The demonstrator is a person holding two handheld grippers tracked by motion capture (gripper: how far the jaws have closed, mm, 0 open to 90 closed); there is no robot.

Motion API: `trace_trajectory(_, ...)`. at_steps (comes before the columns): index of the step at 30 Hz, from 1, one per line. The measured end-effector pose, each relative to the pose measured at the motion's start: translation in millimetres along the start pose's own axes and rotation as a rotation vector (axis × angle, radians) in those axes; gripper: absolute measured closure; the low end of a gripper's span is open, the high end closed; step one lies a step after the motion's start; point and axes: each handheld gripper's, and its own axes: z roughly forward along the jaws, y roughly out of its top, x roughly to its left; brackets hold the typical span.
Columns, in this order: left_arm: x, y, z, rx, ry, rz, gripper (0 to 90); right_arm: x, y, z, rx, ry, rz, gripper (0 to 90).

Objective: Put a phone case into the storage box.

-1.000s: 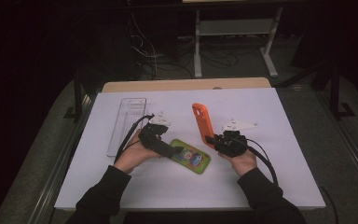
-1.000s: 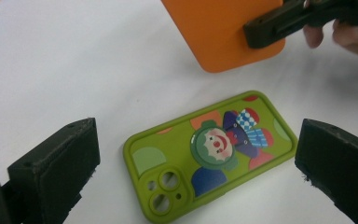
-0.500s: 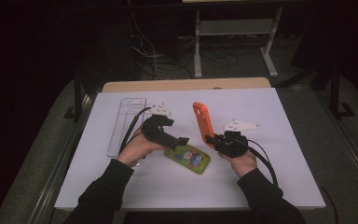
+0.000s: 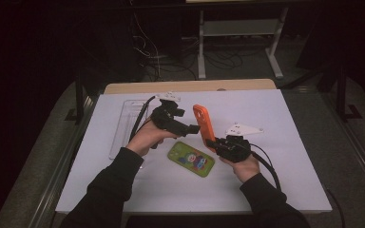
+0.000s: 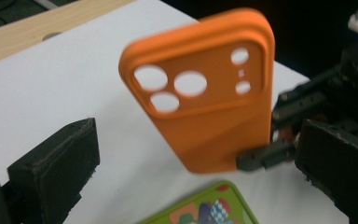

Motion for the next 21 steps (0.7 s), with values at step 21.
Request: trace_trajectory(21,-6.4,11.6,18.4,-0.018,-0.008,-0.001,0.0,13.1,1.8,4.2,-0.026,0.054,0.004,78.5)
